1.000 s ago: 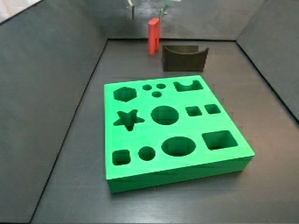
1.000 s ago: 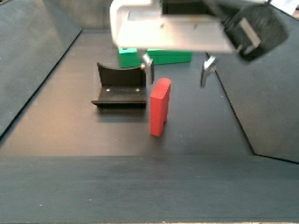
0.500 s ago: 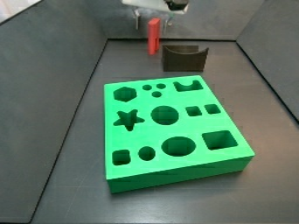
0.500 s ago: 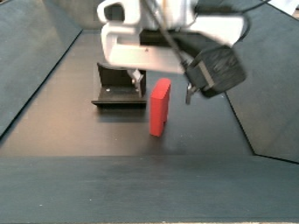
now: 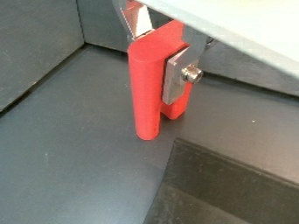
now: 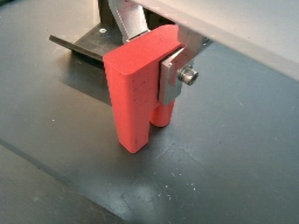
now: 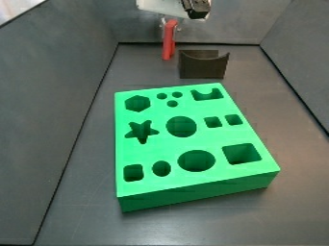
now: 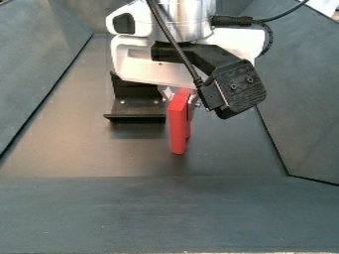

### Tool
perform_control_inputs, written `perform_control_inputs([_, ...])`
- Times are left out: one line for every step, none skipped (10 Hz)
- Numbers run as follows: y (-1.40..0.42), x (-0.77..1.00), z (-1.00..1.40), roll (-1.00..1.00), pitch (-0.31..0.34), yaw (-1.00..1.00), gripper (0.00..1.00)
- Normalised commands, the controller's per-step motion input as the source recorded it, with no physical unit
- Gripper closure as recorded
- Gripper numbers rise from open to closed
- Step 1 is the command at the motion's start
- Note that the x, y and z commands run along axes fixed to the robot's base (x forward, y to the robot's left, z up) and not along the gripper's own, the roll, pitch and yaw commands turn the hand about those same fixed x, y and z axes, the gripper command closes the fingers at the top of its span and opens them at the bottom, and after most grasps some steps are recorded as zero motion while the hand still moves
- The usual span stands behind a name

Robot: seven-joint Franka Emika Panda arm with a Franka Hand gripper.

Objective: Pick up the square-circle object. Move up. Rotate the square-circle object. Move to above the board. Insert the square-circle object.
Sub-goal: Pick up the square-circle object.

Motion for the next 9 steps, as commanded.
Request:
perform_control_inputs([0.0, 0.0, 0.0, 0.0, 0.0, 0.0, 1.0])
perform_control_inputs([0.0, 0.0, 0.0, 0.0, 0.0, 0.0, 1.0])
perform_control_inputs([0.0, 0.0, 0.0, 0.0, 0.0, 0.0, 1.0])
perform_control_inputs([0.0, 0.0, 0.0, 0.0, 0.0, 0.0, 1.0])
perform_control_inputs([0.0, 0.0, 0.0, 0.0, 0.0, 0.0, 1.0])
perform_control_inputs([0.0, 0.0, 0.0, 0.0, 0.0, 0.0, 1.0])
perform_control_inputs([0.0, 0.0, 0.0, 0.0, 0.0, 0.0, 1.0])
perform_control_inputs([0.0, 0.0, 0.0, 0.0, 0.0, 0.0, 1.0])
perform_control_inputs([0.0, 0.0, 0.0, 0.0, 0.0, 0.0, 1.0])
